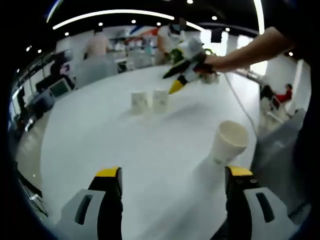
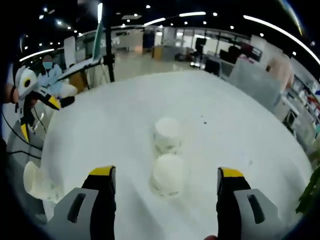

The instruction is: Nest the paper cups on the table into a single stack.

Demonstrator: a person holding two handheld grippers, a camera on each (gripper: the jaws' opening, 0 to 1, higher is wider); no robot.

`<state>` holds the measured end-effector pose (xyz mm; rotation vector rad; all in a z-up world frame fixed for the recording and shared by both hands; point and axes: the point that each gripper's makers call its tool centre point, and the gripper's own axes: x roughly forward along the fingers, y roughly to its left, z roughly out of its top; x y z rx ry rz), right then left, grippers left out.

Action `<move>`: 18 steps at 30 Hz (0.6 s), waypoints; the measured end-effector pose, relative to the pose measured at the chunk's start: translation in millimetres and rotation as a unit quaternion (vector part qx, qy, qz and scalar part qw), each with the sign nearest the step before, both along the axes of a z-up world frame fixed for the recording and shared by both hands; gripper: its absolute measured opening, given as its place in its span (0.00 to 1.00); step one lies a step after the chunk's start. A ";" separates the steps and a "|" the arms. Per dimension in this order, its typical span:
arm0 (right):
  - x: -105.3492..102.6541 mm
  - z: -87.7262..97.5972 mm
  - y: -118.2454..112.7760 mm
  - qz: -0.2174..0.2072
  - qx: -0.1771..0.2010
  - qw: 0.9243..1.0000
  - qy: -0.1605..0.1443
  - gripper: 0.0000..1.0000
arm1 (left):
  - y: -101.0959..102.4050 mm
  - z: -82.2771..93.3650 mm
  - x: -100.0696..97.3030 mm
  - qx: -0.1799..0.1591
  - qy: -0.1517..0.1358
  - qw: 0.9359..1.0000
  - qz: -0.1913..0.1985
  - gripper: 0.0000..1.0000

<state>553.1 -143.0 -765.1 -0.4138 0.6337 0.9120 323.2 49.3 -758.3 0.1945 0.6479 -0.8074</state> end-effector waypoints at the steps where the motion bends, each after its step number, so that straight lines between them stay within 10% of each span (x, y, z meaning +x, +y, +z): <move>1: 1.3 -1.5 2.4 0.005 -0.003 1.000 0.000 0.77 | -0.1 -0.4 -0.4 0.001 0.001 1.000 0.000 0.83; 18: 4.5 -24.1 10.3 0.035 -0.021 0.999 0.024 0.57 | 3.5 -1.2 0.6 0.005 0.002 1.000 0.002 0.83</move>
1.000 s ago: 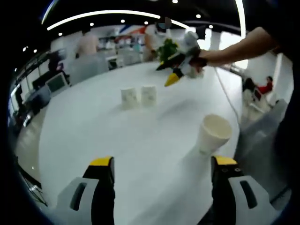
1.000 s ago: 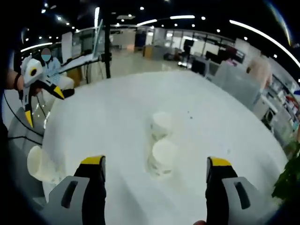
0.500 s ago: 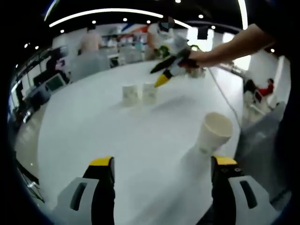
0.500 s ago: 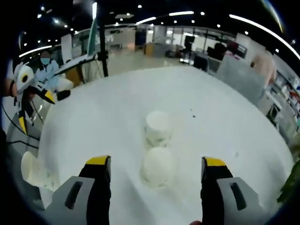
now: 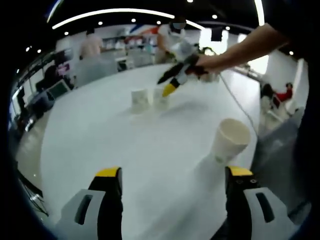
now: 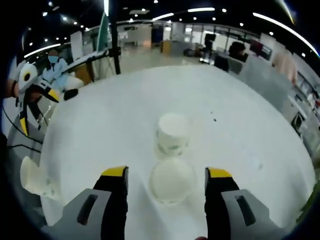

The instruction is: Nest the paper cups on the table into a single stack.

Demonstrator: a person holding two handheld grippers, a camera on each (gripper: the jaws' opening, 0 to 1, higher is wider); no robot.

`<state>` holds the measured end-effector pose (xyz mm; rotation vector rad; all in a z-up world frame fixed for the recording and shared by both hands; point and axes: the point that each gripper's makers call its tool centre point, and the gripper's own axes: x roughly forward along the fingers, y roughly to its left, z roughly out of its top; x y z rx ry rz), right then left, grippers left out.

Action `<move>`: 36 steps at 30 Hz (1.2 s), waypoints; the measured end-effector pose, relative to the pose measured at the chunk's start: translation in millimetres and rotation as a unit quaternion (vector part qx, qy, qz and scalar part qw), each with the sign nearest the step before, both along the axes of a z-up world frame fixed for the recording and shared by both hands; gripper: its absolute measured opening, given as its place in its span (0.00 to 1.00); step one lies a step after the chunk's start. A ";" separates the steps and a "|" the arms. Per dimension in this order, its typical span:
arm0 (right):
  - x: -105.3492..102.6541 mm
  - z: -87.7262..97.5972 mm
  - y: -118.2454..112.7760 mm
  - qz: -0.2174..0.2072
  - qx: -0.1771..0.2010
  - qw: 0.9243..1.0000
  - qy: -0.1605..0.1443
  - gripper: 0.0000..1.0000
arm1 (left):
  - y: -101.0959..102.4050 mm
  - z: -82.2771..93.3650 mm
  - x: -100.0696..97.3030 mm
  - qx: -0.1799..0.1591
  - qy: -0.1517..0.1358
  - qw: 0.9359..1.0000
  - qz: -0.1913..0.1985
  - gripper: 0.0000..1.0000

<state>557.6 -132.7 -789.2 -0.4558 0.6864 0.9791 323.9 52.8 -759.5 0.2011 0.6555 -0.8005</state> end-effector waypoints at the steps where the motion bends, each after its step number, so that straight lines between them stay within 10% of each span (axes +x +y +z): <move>1: 0.1 -0.2 -0.2 0.000 -0.001 1.000 0.000 0.55 | -0.1 0.1 0.1 -0.001 0.000 1.000 0.001 0.83; 36: -8.0 -7.5 -3.7 0.020 -0.017 1.000 0.015 0.35 | 0.8 -1.7 -7.7 -0.001 0.003 1.000 0.007 0.82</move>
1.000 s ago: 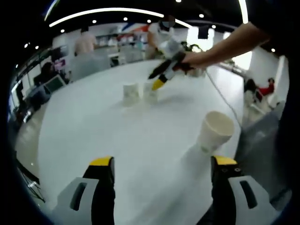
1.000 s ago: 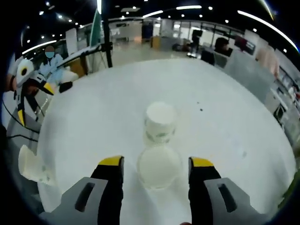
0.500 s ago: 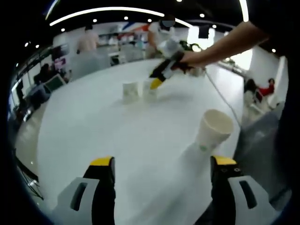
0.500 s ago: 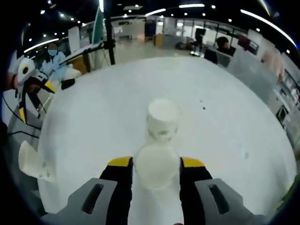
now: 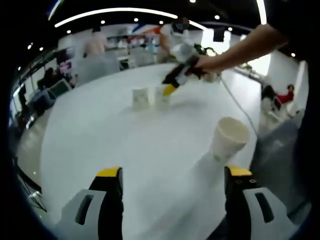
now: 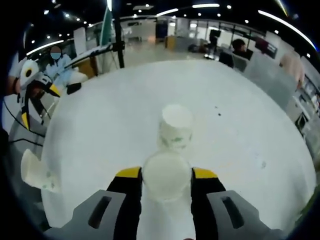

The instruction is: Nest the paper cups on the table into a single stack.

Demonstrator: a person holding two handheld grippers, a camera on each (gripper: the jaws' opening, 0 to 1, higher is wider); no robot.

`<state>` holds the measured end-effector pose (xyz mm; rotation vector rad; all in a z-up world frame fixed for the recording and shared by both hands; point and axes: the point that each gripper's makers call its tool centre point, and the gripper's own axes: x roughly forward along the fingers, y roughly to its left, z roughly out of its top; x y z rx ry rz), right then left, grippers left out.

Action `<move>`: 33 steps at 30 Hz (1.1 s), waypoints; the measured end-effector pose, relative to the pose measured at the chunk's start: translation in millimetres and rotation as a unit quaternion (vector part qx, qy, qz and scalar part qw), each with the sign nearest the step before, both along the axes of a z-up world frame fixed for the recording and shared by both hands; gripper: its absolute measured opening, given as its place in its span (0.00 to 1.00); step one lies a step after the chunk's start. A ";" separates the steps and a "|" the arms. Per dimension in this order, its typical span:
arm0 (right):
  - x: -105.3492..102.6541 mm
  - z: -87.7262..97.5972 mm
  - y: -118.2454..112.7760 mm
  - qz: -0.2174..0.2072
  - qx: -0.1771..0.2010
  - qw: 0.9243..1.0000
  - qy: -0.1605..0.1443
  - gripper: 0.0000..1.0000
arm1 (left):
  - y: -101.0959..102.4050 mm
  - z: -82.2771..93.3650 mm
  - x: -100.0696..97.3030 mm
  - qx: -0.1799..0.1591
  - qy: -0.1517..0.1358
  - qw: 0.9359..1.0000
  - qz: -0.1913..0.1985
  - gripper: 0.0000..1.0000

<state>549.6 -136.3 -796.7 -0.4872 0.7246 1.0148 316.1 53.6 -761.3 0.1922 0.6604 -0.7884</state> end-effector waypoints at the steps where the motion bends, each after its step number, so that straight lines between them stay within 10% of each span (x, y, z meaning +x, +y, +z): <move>1: -0.3 1.3 -0.1 0.001 0.001 1.000 -0.001 0.34 | -0.4 -0.6 -0.6 0.001 0.001 1.000 -0.002 0.82; 33: -33.1 84.5 -2.4 -0.006 0.053 0.998 -0.041 0.34 | -15.0 27.8 4.0 0.001 -0.031 0.999 -0.033 0.81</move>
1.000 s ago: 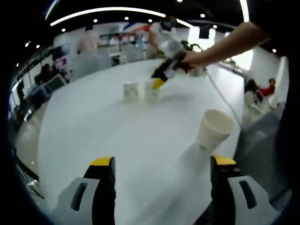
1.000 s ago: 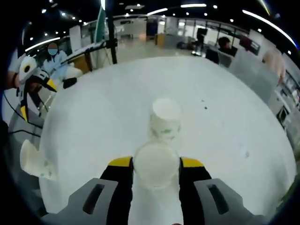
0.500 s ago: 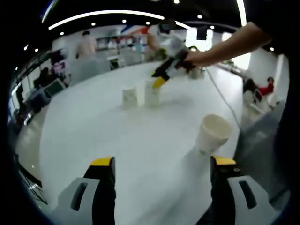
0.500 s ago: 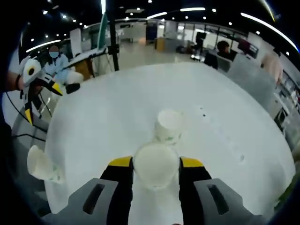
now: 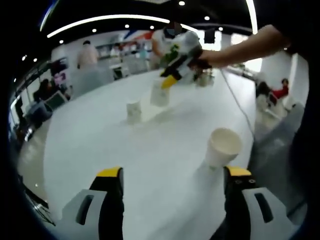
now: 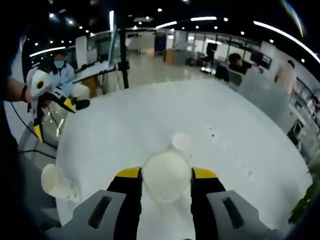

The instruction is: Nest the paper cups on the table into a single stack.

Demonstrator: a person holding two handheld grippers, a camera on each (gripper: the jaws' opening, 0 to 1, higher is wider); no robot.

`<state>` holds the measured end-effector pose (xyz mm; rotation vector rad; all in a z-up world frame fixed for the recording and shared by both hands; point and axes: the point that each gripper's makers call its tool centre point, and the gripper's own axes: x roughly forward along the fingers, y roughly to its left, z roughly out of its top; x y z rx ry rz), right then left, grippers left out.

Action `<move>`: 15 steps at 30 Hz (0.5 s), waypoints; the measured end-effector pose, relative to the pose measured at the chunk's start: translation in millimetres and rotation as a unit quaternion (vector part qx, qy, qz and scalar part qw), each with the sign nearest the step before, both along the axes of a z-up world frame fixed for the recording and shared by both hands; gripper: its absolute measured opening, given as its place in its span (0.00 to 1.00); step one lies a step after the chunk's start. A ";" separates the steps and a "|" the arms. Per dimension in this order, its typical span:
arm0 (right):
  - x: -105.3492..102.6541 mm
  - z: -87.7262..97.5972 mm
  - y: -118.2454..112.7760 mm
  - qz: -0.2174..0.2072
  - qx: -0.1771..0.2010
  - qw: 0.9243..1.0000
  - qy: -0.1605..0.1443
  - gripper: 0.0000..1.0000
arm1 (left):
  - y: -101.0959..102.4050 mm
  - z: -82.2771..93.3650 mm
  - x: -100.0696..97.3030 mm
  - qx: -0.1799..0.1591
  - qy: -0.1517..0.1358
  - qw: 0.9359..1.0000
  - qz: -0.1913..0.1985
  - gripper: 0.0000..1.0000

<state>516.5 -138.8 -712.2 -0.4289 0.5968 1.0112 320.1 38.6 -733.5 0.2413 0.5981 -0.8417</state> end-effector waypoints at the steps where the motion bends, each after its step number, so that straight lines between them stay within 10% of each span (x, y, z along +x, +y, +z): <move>1: -1.3 1.4 0.1 0.000 0.000 1.000 -0.001 0.34 | -0.2 1.6 -1.0 -0.001 0.000 1.000 0.000 0.81; 15: -33.3 53.0 3.6 0.007 0.033 0.999 -0.033 0.34 | 0.2 12.2 -9.2 -0.006 -0.011 1.000 -0.002 0.81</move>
